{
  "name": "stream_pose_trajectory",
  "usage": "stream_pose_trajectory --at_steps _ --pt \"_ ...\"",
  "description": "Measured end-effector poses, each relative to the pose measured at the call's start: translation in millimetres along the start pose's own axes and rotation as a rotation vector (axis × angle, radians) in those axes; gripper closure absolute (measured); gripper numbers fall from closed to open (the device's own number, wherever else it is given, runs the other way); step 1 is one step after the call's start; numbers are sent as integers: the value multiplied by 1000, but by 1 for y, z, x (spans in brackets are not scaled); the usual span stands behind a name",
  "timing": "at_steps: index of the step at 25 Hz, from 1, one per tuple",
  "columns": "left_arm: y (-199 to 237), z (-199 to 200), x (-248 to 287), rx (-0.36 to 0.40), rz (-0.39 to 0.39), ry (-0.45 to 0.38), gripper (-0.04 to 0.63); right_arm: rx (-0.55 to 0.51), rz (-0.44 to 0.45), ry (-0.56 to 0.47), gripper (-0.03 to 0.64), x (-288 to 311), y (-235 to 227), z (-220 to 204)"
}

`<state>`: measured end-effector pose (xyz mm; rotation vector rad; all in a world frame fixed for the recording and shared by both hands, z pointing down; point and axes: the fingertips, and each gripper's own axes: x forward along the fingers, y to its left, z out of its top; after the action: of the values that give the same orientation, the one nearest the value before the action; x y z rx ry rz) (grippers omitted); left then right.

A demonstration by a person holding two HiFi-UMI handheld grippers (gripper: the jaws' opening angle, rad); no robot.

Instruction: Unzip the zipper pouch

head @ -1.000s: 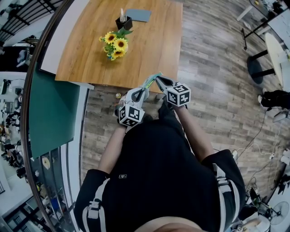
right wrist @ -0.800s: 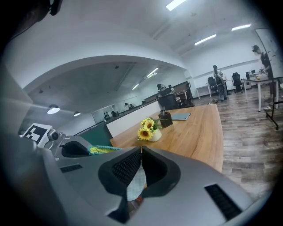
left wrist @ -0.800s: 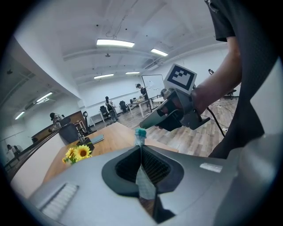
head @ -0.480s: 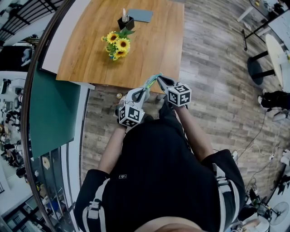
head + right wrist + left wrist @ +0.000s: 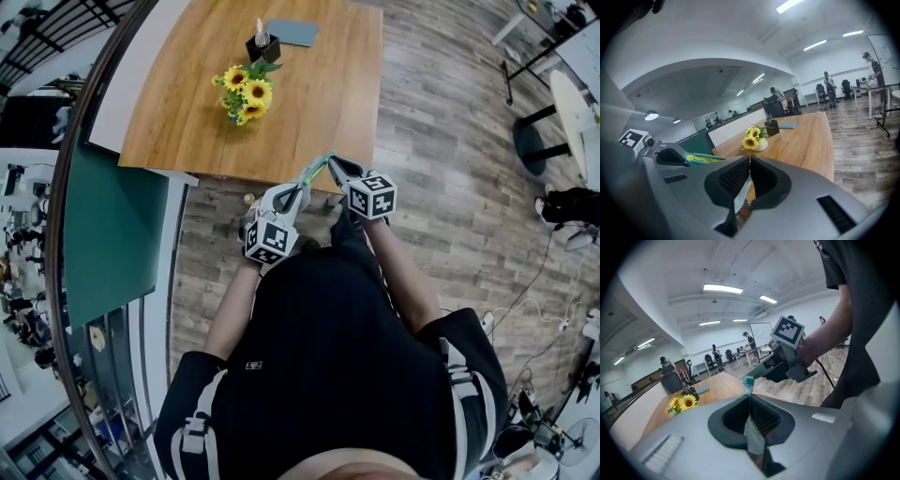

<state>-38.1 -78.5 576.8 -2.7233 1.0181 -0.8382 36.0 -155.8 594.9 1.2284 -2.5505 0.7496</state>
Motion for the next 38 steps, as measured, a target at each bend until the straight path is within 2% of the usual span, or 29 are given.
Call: stream_pose_trajectory --at_steps 14,38 --pt "-4 7 -4 3 -48 -50 588 15 -56 -13 603 -2 -16 -3" --pt "-7 12 -17 2 -66 -84 588 9 -96 -30 595 -2 -14 -3"
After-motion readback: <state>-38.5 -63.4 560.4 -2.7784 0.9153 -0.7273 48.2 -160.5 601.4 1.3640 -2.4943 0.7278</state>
